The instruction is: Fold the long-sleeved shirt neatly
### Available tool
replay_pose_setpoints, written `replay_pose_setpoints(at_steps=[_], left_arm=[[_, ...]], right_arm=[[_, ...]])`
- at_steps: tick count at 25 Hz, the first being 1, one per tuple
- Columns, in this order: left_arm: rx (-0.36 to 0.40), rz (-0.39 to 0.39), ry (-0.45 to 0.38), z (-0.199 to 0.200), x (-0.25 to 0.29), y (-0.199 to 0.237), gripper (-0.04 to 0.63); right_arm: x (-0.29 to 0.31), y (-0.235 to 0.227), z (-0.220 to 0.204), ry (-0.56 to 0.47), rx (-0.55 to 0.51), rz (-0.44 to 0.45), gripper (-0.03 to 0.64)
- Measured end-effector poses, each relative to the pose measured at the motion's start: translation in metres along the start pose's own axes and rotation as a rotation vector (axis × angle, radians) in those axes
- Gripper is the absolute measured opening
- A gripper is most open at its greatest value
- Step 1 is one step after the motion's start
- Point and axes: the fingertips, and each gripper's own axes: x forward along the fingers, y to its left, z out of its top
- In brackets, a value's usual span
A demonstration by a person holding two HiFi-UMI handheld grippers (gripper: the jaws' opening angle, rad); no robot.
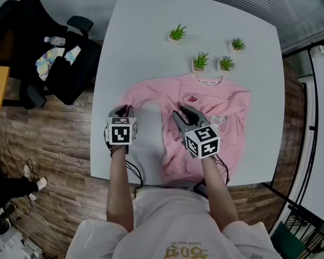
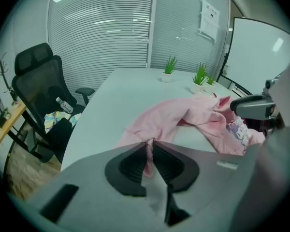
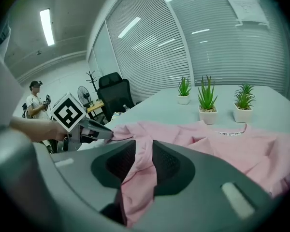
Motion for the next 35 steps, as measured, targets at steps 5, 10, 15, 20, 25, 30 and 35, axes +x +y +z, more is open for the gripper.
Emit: replay_pose_setpoints(at_steps=[5,10,15,20,25,30,35], left_arm=[[-0.029,0.018,-0.043,0.012,-0.016,0.007,0.041],[-0.074,0.065,-0.079,0.015,-0.042,0.023,0.041],[-0.118,0.138,-0.113,0.016,-0.075,0.053,0.040],[-0.155,0.214,-0.142,0.014,-0.107,0.080,0.040],[-0.165,0.241,-0.174,0.020,-0.128,0.088,0.040],[-0.147,0.224,-0.198,0.033,-0.135,0.079,0.040],[-0.140,0.196,-0.222,0.044,-0.134,0.063,0.040]], right_arm=[[-0.010,-0.002,0.004,-0.014,0.010,-0.007,0.118],[-0.025,-0.002,0.009,-0.034,0.023,-0.016,0.112],[-0.035,-0.002,0.019,-0.056,0.036,-0.018,0.110],[-0.044,-0.002,0.023,-0.072,0.047,-0.019,0.110],[-0.052,-0.003,0.027,-0.091,0.069,-0.024,0.111],[-0.062,-0.004,0.034,-0.107,0.080,-0.036,0.112],[-0.073,-0.012,0.037,-0.125,0.087,-0.059,0.112]])
